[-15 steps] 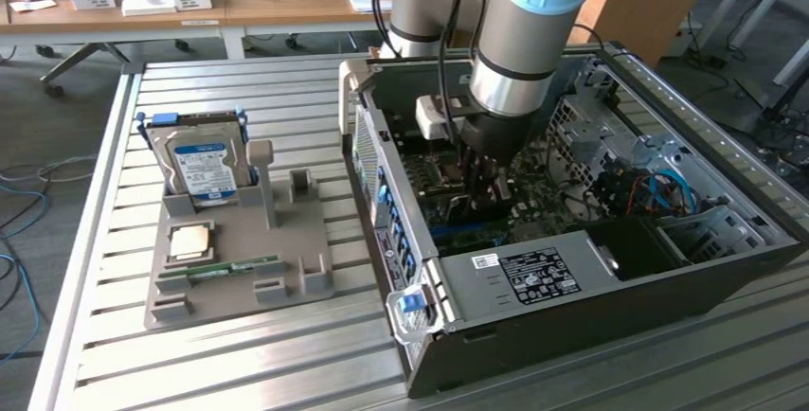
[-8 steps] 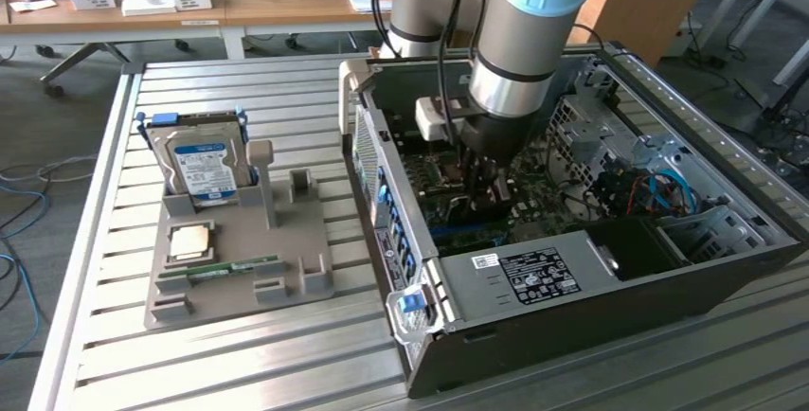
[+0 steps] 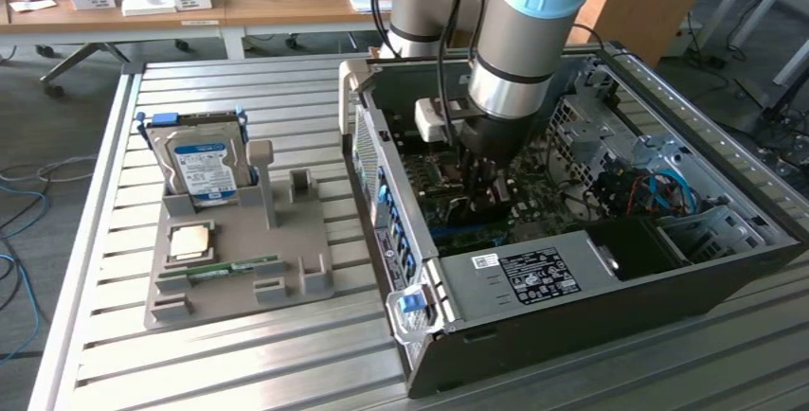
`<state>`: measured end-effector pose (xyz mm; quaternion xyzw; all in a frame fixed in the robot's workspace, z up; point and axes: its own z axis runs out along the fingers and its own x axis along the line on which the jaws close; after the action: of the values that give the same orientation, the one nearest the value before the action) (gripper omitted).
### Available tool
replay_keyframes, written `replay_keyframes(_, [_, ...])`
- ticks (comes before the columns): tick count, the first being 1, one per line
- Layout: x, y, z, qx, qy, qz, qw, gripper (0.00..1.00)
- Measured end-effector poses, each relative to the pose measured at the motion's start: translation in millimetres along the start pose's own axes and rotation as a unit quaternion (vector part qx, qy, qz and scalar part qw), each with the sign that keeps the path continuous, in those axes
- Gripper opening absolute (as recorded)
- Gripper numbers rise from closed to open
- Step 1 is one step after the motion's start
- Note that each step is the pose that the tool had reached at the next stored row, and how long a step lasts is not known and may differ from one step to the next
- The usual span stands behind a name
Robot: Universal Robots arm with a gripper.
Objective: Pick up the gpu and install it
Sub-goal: 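Insert the gpu into the slot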
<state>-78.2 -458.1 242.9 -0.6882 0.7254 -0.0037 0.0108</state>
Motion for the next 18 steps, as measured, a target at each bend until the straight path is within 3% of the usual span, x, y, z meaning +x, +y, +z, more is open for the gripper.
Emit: replay_keyframes(18, [0.2,1.3,1.8,0.0,0.0001,0.0,1.0,0.27])
